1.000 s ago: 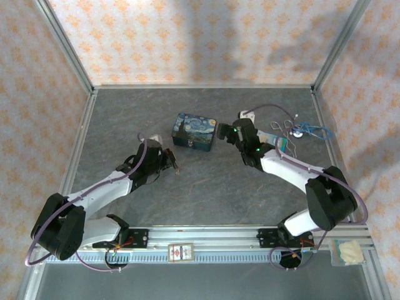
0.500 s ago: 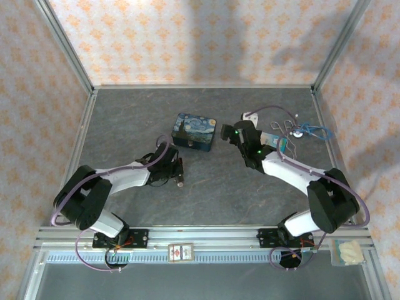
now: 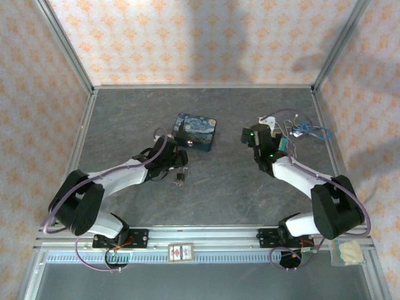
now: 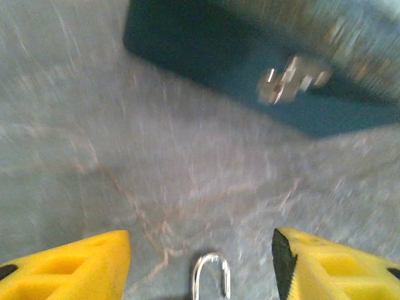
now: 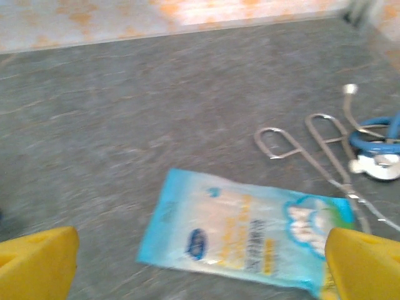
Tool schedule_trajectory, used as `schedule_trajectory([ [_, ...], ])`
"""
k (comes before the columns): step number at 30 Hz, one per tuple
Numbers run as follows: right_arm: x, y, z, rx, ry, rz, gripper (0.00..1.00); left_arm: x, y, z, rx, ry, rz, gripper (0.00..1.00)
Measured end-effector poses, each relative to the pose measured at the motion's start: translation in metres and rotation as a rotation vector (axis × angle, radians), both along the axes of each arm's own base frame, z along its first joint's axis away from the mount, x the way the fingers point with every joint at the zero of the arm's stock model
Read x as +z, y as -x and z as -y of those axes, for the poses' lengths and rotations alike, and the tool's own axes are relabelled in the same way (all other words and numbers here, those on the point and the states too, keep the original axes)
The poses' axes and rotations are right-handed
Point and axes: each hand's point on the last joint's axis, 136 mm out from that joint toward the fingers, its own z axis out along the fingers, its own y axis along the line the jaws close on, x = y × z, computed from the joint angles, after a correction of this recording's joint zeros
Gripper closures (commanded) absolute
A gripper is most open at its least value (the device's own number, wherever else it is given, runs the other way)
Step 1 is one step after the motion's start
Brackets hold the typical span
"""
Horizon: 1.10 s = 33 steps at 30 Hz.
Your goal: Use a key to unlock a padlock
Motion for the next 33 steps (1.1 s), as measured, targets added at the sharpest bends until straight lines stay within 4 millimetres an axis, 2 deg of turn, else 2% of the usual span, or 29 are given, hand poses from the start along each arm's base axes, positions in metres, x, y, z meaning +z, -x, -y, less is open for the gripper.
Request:
schedule_trajectory([
  [2, -0.002, -0.001, 0.022, -0.041, 0.004, 0.009, 0.00, 0.023, -0.015, -0.014, 0.040, -0.027, 0.078, 0.26],
  [6, -0.013, 0.001, 0.059, -0.097, 0.000, 0.046, 0.00, 0.064, -0.042, -0.063, 0.186, -0.108, 0.235, 0.17],
  [9, -0.027, 0.006, 0.076, -0.111, -0.007, 0.058, 0.00, 0.089, -0.056, -0.106, 0.317, -0.189, 0.356, 0.10],
  [12, -0.039, 0.005, 0.084, -0.107, -0.024, 0.081, 0.00, 0.104, -0.056, -0.142, 0.427, -0.283, 0.473, 0.05],
  [17, -0.048, -0.002, 0.082, -0.084, -0.039, 0.130, 0.00, 0.099, -0.050, -0.182, 0.549, -0.472, 0.517, 0.04],
  [20, -0.046, -0.007, 0.081, -0.077, -0.042, 0.161, 0.00, 0.097, -0.048, -0.202, 0.607, -0.561, 0.519, 0.04],
  [23, -0.040, -0.002, 0.079, -0.058, -0.052, 0.215, 0.00, 0.087, -0.042, -0.216, 0.648, -0.610, 0.525, 0.04],
  [28, -0.050, 0.024, 0.084, -0.062, -0.060, 0.256, 0.00, 0.059, -0.040, -0.229, 0.654, -0.680, 0.472, 0.03],
  [33, -0.039, 0.023, 0.086, -0.065, -0.064, 0.312, 0.00, 0.044, -0.037, -0.227, 0.611, -0.704, 0.498, 0.01],
])
